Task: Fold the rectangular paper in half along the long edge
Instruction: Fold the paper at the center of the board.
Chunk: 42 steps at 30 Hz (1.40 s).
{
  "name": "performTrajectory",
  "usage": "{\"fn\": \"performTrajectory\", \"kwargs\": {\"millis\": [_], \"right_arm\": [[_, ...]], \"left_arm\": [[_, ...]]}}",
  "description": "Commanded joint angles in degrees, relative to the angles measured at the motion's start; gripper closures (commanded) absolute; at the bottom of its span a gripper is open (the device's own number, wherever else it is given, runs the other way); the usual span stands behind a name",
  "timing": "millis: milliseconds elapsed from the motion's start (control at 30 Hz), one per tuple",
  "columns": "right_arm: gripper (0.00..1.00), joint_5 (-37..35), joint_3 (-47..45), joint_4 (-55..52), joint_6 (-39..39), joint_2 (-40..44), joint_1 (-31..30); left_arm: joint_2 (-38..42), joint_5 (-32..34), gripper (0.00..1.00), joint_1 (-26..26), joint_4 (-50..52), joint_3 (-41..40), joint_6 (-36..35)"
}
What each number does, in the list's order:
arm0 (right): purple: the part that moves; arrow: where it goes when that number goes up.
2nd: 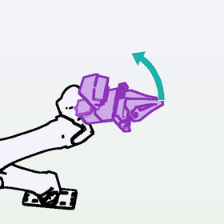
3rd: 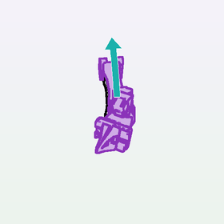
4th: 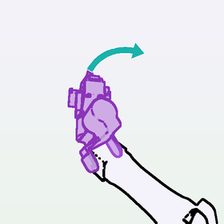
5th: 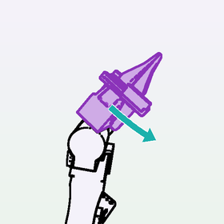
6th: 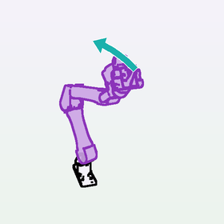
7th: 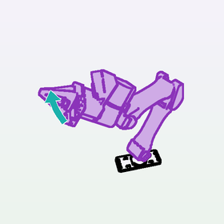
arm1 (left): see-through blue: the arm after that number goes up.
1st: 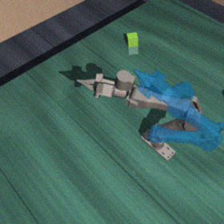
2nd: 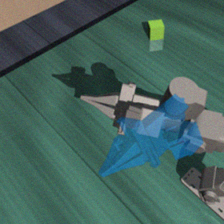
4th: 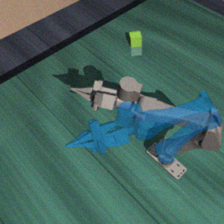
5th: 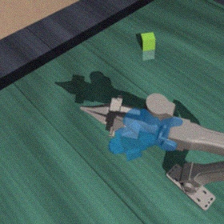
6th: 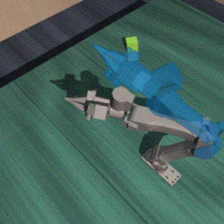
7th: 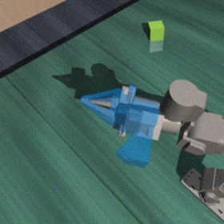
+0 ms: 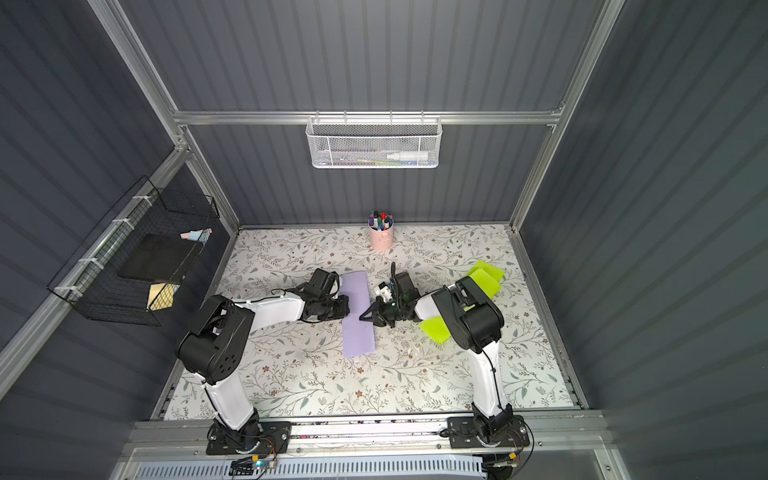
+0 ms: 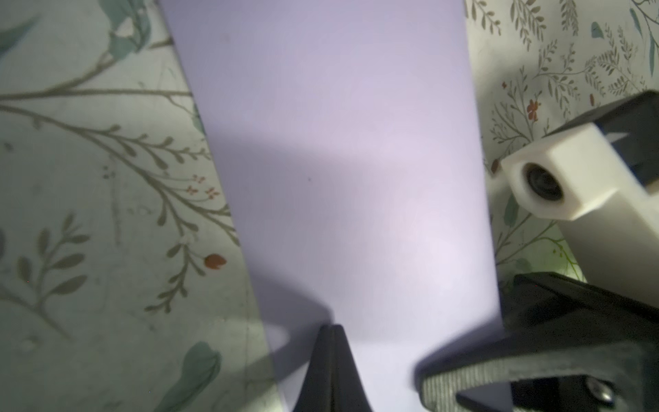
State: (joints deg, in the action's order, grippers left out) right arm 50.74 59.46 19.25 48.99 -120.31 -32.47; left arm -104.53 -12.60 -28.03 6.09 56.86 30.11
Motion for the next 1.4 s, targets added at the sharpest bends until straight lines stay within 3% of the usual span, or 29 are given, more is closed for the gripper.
{"fn": "performTrajectory", "kwargs": {"millis": [0, 200, 267, 400, 567, 700, 833, 900, 1033, 1133, 1167, 1200, 1267, 1333, 1367], "right_arm": [[0.56, -2.58, 3.01, -4.89, -1.32, -1.53, 0.65], [0.55, -2.32, 8.66, -9.09, -3.36, -4.51, 1.50], [0.66, -2.14, 9.91, -9.48, -3.67, -5.52, 2.10], [1.00, -2.14, 11.45, -9.93, -4.32, -6.71, 3.15], [1.00, -1.77, 12.83, -10.58, -4.83, -6.84, 3.64], [0.65, -2.29, 14.83, -12.52, -5.21, -7.12, 3.64], [0.52, -3.70, 15.46, -14.76, -6.34, -5.97, 4.03], [0.35, -5.36, 14.25, -16.21, -7.04, -3.87, 4.96], [0.20, -9.42, 9.98, -19.35, -8.79, 4.46, 8.55], [0.19, -13.77, 9.33, -26.11, -13.04, 12.49, 9.90], [0.19, -15.70, 9.75, -28.97, -14.82, 15.15, 9.84], [0.19, -17.07, 9.96, -30.87, -15.96, 17.69, 9.79], [0.19, -20.25, 9.44, -32.71, -16.99, 22.40, 9.82], [0.19, -24.09, 8.35, -33.85, -18.27, 27.78, 9.81], [0.18, -26.42, 7.69, -34.31, -18.88, 30.68, 9.87]], "left_arm": [[-3.49, 2.63, 1.00, 0.08, 8.25, -1.88, -1.53], [-3.27, 2.67, 1.00, 0.08, 8.25, -1.94, -1.63], [-3.16, 2.71, 1.00, 0.09, 8.32, -2.04, -1.72], [-2.85, 2.68, 1.00, 0.08, 8.21, -2.45, -1.69], [-2.72, 2.75, 1.00, 0.08, 8.24, -2.52, -1.80], [-2.89, 2.76, 1.00, 0.12, 8.27, -2.58, -1.81], [-2.76, 2.92, 1.00, 0.09, 8.28, -2.65, -1.81], [-2.57, 3.23, 1.00, 0.08, 8.41, -2.58, -1.69], [-0.58, 5.13, 0.98, 0.09, 7.90, -3.15, 0.06], [2.14, 6.22, 0.88, 0.09, 6.54, -2.84, 0.53], [3.28, 6.27, 0.79, 0.09, 6.33, -2.64, 0.22], [4.46, 6.62, 0.58, 0.08, 6.10, -2.38, -0.15], [6.96, 9.45, 0.26, 0.06, 5.52, -1.72, -0.22], [10.16, 11.47, 0.04, 0.00, 5.24, -1.38, 0.16], [12.15, 12.68, 0.01, -0.01, 5.39, -1.31, 1.28]]}}
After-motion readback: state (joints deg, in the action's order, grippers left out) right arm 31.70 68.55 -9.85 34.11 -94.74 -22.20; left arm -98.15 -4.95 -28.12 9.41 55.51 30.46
